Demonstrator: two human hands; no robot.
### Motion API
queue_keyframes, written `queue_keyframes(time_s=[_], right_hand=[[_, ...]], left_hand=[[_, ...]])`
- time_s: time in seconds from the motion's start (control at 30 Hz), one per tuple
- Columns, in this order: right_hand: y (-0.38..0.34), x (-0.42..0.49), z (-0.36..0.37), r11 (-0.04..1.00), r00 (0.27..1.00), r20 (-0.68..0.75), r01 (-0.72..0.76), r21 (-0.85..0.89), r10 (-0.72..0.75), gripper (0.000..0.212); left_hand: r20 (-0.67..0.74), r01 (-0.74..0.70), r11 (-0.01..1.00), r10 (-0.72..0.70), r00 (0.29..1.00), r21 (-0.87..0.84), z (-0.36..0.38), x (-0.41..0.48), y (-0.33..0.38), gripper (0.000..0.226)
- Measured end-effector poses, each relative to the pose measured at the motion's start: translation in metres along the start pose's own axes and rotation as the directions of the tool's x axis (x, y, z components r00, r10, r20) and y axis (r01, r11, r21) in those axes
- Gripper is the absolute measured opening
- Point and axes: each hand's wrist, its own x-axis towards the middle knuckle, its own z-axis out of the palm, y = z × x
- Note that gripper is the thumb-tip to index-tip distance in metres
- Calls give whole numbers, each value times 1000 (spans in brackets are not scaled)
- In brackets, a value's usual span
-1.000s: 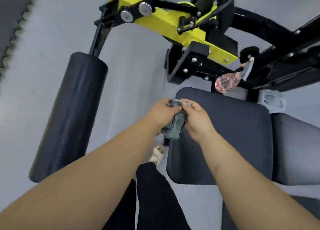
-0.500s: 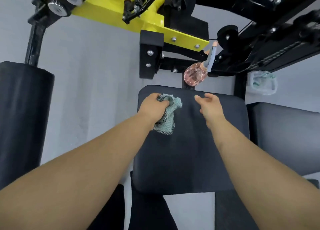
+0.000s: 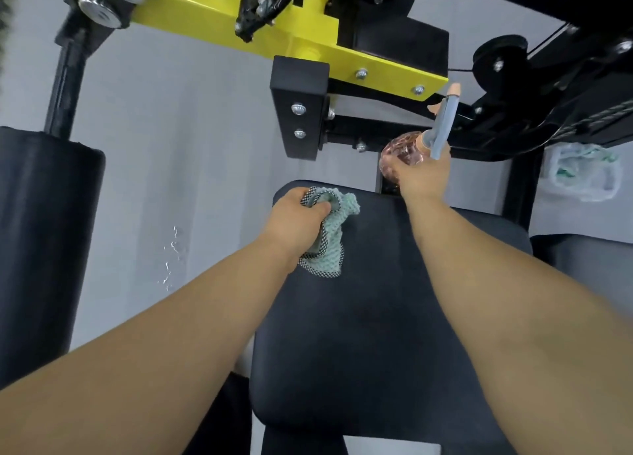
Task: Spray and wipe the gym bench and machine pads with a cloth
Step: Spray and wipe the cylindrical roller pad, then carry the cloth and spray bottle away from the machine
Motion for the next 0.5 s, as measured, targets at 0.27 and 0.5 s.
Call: queue_keyframes(time_s=[0.27, 0.5], right_hand=[[-8, -26, -20, 999, 997, -79, 10, 45, -7, 60], [-22, -115, -60, 967, 992, -128, 35, 251, -3, 29]], left_hand=[[8, -67, 998, 67, 998, 9, -22, -16, -3, 11], [71, -151, 979, 142, 987, 138, -48, -57, -20, 5]])
